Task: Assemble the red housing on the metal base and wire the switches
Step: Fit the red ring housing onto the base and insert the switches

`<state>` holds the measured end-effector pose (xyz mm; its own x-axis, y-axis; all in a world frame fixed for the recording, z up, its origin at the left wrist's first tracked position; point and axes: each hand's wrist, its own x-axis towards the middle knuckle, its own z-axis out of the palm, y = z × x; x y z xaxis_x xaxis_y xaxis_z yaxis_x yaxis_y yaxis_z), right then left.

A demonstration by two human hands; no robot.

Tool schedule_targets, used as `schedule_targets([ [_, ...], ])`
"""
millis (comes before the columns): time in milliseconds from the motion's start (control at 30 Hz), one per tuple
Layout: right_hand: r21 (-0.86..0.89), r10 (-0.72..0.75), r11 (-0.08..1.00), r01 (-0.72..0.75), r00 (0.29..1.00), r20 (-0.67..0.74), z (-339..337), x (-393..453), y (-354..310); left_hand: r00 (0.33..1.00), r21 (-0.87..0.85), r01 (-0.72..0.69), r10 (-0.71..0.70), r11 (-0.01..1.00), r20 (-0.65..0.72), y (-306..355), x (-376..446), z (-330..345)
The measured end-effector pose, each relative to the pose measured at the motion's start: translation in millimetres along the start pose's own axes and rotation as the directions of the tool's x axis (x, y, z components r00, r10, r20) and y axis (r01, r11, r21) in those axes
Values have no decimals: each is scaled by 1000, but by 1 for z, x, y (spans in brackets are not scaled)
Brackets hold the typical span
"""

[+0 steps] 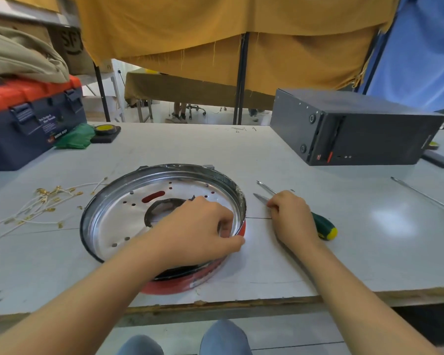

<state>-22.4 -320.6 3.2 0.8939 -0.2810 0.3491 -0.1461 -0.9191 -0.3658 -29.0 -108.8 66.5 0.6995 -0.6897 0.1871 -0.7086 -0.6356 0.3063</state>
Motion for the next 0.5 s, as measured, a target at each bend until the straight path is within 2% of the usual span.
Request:
schedule_targets([
  [133, -143, -43, 988, 49, 998, 41, 10, -3, 1, 1000, -153, -6, 6, 988, -3, 3, 1, 1],
  [300, -204, -66, 976, 70, 997, 27, 12, -5, 1, 996, -137, -50, 41, 989, -75, 7, 2, -1],
  [400, -123, -113, 986, 114, 994, 13, 11, -6, 0, 989, -135, -77, 58, 988, -138, 9, 1, -11],
  [500, 66, -166, 984, 164, 986, 22, 7, -5, -5, 966, -192, -94, 42, 977, -257, 9, -2, -35],
])
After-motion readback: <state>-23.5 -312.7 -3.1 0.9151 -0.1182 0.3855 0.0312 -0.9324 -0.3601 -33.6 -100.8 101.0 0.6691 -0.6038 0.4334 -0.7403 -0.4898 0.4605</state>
